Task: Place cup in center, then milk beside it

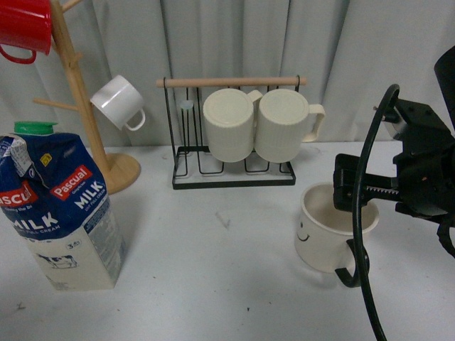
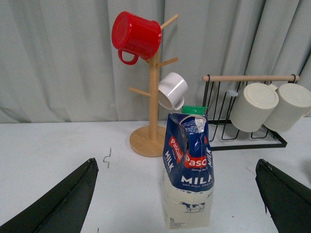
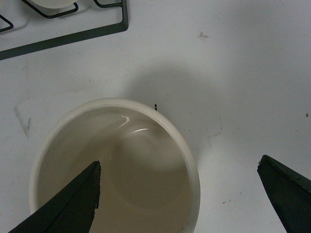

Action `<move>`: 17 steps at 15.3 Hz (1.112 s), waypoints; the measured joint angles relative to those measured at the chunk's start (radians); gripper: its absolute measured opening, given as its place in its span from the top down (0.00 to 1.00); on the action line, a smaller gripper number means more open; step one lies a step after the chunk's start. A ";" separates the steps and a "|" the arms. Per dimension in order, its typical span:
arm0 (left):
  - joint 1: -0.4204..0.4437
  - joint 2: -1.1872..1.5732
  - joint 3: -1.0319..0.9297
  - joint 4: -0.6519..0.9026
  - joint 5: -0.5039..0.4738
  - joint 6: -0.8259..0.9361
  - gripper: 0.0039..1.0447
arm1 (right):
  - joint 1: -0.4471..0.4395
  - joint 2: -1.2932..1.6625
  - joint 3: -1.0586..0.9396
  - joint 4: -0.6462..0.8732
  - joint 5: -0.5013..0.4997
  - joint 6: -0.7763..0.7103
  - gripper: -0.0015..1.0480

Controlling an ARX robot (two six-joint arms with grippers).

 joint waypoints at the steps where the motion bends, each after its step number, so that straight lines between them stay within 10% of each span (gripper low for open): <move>1: 0.000 0.000 0.000 0.000 0.000 0.000 0.06 | 0.000 0.008 0.002 -0.003 0.006 0.000 0.06; 5: 0.000 0.000 0.000 0.000 0.000 0.000 0.06 | -0.011 0.039 -0.003 0.011 0.010 0.006 0.07; 13: 0.000 0.000 0.000 0.000 0.000 0.000 0.06 | -0.005 -0.022 -0.046 -0.015 -0.001 0.026 0.93; 17: 0.000 0.000 0.000 0.000 0.000 0.000 0.06 | 0.065 -0.125 -0.013 -0.085 0.028 0.065 0.97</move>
